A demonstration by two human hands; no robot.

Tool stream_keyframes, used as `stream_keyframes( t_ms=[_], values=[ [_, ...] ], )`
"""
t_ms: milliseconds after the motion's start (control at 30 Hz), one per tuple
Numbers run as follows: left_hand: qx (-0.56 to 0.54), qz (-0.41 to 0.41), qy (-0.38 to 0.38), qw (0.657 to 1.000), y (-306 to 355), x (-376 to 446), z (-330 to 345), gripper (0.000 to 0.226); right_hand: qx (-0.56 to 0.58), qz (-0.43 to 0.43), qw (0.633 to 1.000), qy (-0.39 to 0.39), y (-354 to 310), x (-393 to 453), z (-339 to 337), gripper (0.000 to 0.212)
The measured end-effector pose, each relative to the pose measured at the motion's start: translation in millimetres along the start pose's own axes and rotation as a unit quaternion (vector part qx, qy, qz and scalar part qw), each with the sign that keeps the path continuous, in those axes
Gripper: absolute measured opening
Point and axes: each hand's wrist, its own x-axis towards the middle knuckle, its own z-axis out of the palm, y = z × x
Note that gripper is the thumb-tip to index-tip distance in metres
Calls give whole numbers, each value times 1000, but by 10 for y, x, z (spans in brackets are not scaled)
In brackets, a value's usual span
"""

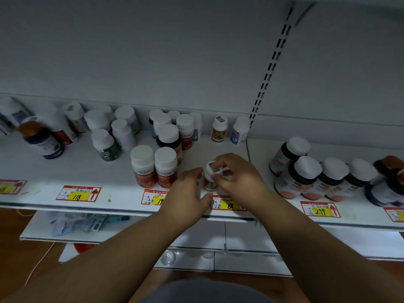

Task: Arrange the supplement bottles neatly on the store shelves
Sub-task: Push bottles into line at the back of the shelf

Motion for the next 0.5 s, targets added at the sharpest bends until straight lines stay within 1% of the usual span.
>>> stream_keyframes(
  t_ms=[133, 333, 433, 500],
  values=[
    [-16, 15, -23, 999, -70, 23, -23, 57, -4, -3, 1000, 12, -9, 2, 16, 19],
    [-26, 27, -29, 999, -106, 47, -36, 49, -13, -14, 999, 31, -15, -24, 39, 19],
    [-18, 26, -10, 999, -81, 54, -52, 56, -18, -13, 1000, 0, -44, -8, 9, 18],
    [-11, 30, 17, 999, -18, 101, -87, 63, -4, 29, 999, -20, -76, 40, -49, 17]
  ],
)
